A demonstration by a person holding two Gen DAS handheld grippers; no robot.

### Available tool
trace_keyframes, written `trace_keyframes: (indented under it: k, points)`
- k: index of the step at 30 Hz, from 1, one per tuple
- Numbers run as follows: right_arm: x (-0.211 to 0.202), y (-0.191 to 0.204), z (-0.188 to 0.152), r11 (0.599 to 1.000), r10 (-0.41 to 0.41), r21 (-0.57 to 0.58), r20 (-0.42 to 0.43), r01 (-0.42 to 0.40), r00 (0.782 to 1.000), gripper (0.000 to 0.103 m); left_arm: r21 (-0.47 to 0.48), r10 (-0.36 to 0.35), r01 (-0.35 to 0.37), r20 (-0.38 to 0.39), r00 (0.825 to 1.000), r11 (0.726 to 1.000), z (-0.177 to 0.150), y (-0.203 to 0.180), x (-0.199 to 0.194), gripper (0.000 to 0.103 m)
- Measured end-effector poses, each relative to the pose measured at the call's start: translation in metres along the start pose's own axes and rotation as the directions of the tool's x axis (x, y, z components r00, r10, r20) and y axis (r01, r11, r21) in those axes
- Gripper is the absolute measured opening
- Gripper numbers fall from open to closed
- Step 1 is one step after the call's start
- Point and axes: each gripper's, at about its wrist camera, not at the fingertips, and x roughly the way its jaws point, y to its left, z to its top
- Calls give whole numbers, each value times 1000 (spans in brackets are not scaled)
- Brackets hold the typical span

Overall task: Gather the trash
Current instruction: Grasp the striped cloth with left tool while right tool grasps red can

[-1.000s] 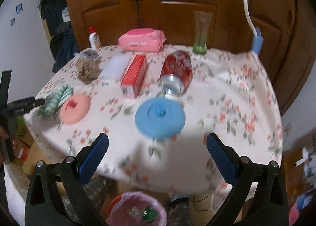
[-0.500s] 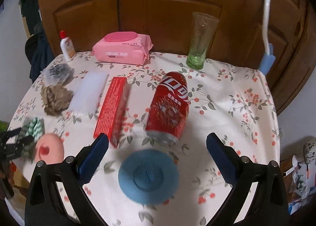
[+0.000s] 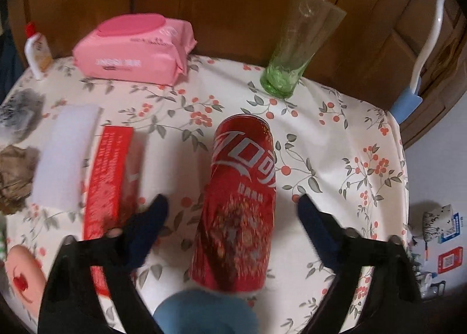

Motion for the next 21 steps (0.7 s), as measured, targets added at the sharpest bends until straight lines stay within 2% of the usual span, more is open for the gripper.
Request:
trace_keyframes:
  k: [1,2,3,6,10,14,18,21]
  points:
    - [1,1,3,1000,-9,-2,-8,9,1000,66,-8,-12,12,18,1000,1000,-1,1,-6,21]
    - [3,1,5,1000,-16,-4,-15,16,1000,58,-12,-27,27,29,999,1000,-1,1,-11,21]
    - [4,1,7,1000,-20,-6,-21,20,1000,46,-17,-41,42,43,998,999,-1,1,-16,21]
    - [8,3,7,997,-68,-38,-35,67,997,18,-10,-88,89,83,993,996,-3,-5,-37,21]
    - [4,-4,3,997,-64,-36,-15,63,998,10,15,-137,136,124,983,991,-10,-18,-62,21]
    - [-6,-13,-6,1000,-14,-19,5,14,1000,8,34,-182,179,150,972,983,-22,-29,-84,21]
    - [-39,-31,-15,1000,29,1,89,-29,996,8,54,-217,211,168,962,976,-33,-40,-104,21]
    - [-72,-46,-27,996,84,4,160,-86,984,8,73,-244,235,182,953,969,-45,-51,-121,21]
